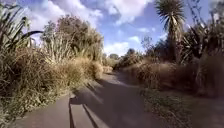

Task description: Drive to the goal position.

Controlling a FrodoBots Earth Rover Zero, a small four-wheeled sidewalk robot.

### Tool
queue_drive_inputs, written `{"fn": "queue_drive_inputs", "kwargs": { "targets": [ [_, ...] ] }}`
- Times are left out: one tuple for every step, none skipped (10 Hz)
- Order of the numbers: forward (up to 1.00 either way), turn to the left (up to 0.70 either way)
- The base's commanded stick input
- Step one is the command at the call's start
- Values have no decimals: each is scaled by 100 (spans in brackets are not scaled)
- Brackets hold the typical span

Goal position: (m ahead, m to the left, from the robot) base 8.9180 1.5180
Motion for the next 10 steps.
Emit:
{"fn": "queue_drive_inputs", "kwargs": {
  "targets": [
    [0,0],
    [0,0],
    [70,0],
    [70,0],
    [70,0],
    [70,0],
    [70,0],
    [70,0],
    [70,0],
    [70,0]
  ]
}}
